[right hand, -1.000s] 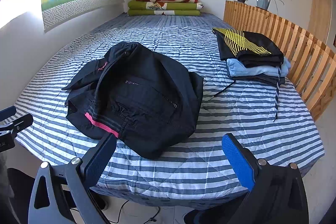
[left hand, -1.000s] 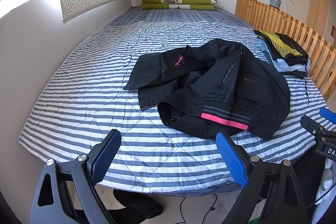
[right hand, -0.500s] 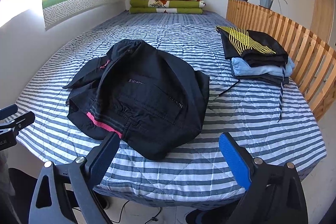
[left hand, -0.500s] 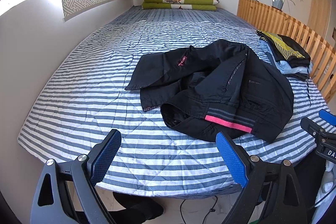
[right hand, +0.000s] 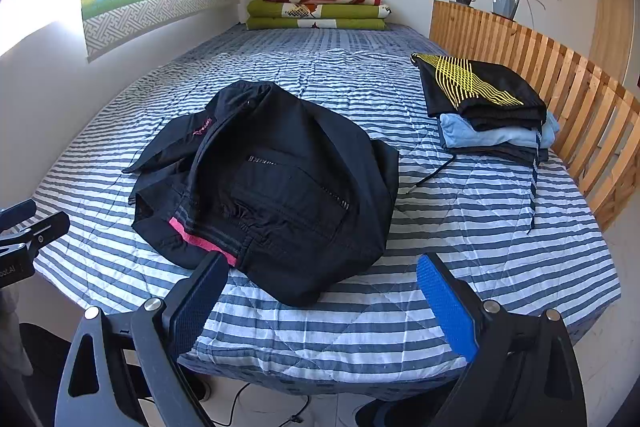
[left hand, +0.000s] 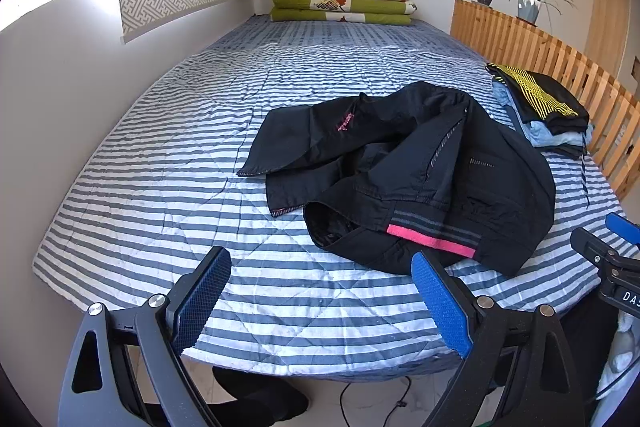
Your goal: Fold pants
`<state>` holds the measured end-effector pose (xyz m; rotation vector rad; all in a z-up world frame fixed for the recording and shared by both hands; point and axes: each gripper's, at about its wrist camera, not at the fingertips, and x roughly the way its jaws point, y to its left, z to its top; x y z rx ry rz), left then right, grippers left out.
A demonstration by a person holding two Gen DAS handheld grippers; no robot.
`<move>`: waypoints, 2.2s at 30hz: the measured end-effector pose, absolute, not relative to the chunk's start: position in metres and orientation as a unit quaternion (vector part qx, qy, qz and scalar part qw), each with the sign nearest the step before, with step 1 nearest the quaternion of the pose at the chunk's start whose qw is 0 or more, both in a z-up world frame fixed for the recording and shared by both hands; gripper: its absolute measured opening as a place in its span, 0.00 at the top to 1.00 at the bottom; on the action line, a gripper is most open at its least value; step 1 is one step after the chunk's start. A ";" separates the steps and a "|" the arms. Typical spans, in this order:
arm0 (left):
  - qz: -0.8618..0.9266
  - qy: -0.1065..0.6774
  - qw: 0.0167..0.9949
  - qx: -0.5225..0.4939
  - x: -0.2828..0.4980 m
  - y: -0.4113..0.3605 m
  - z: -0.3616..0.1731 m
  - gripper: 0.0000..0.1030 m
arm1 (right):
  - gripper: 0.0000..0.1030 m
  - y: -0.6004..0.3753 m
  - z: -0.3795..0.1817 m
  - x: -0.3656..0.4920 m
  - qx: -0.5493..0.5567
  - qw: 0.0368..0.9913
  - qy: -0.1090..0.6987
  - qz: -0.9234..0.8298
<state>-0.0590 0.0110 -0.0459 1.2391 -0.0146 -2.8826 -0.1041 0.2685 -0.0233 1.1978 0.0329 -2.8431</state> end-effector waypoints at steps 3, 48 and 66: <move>-0.919 -0.007 0.001 0.395 -0.058 0.012 -0.046 0.09 | 0.09 0.268 -0.023 -0.104 0.389 0.029 0.010 -0.921; -0.917 -0.016 0.000 0.400 -0.066 0.018 -0.053 0.09 | 0.09 0.269 -0.034 -0.106 0.403 0.027 0.006 -0.915; -0.902 -0.038 -0.012 0.430 -0.113 -0.023 -0.080 0.09 | 0.23 0.282 -0.058 -0.122 0.441 0.029 0.023 -0.897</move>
